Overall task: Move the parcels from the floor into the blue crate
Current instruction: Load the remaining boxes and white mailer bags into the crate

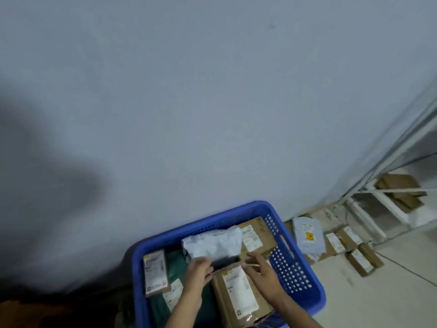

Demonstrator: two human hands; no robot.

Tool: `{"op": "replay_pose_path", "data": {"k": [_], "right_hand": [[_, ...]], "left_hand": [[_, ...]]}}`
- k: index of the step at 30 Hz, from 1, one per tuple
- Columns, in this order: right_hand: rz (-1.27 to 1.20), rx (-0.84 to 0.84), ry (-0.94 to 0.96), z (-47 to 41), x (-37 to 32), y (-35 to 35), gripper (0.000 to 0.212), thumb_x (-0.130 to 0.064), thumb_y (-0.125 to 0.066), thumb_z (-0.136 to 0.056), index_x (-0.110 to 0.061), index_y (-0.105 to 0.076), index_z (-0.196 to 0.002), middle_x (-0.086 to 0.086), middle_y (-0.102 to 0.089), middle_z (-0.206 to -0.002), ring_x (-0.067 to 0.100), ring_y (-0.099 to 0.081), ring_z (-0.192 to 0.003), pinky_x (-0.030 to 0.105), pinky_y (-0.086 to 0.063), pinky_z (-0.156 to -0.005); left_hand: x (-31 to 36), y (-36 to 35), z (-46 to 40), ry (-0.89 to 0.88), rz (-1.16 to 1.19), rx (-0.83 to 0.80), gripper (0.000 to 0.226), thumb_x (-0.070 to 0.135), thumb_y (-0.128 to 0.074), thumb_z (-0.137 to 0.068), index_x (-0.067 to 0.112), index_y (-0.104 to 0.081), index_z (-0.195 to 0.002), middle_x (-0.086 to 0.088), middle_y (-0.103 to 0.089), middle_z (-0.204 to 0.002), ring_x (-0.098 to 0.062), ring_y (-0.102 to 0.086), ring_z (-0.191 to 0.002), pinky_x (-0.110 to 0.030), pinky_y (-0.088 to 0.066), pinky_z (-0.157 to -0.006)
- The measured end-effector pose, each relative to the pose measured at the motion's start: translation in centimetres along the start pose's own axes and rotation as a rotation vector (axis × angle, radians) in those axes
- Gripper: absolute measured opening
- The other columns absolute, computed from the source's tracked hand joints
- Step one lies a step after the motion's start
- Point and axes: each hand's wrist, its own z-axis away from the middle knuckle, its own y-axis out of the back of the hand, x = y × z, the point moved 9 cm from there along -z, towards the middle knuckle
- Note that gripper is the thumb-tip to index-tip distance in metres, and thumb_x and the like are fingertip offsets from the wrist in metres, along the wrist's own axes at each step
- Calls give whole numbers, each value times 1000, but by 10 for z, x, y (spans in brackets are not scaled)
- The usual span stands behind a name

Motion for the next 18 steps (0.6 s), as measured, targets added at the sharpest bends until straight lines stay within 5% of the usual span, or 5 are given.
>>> {"op": "replay_pose_path", "data": {"k": [3, 6, 11, 14, 18], "right_hand": [[-71, 92, 29, 11, 4, 76, 48, -45, -65, -86, -29, -51, -129, -6, -61, -118, 11, -59, -108, 27, -48, -94], [-132, 157, 86, 28, 12, 151, 41, -38, -61, -91, -29, -50, -129, -5, -60, -120, 7, -58, -106, 18, -47, -84], [-201, 237, 88, 43, 60, 282, 43, -34, -62, -91, -24, -51, -132, -3, -57, -122, 9, -54, -106, 22, -41, -91], [-245, 281, 68, 57, 99, 361, 46, -39, -61, -91, -25, -50, -133, -3, -57, -123, 12, -54, -112, 31, -46, -97], [-252, 357, 58, 70, 141, 460, 41, -35, -58, -92, -24, -51, -131, 1, -57, -125, 15, -55, -114, 33, -42, -102]], "left_hand": [[25, -77, 33, -96, -121, -63, 17, 14, -56, -92, 12, -59, -109, -9, -64, -105, -23, -62, -97, -30, -52, -72], [28, -162, 59, -176, -221, -152, 24, 19, -58, -90, 19, -59, -115, -8, -64, -110, -22, -61, -103, -40, -52, -90], [3, -295, 98, -203, -251, -204, 24, 21, -62, -90, 20, -58, -114, -4, -62, -113, -14, -59, -98, -29, -48, -78], [-17, -374, 111, -214, -294, -236, 23, 20, -57, -94, 18, -54, -116, -5, -57, -119, -21, -55, -107, -37, -43, -96], [-33, -471, 124, -260, -371, -261, 29, 19, -59, -92, 15, -53, -121, -7, -54, -119, -22, -54, -108, -37, -44, -93]]}}
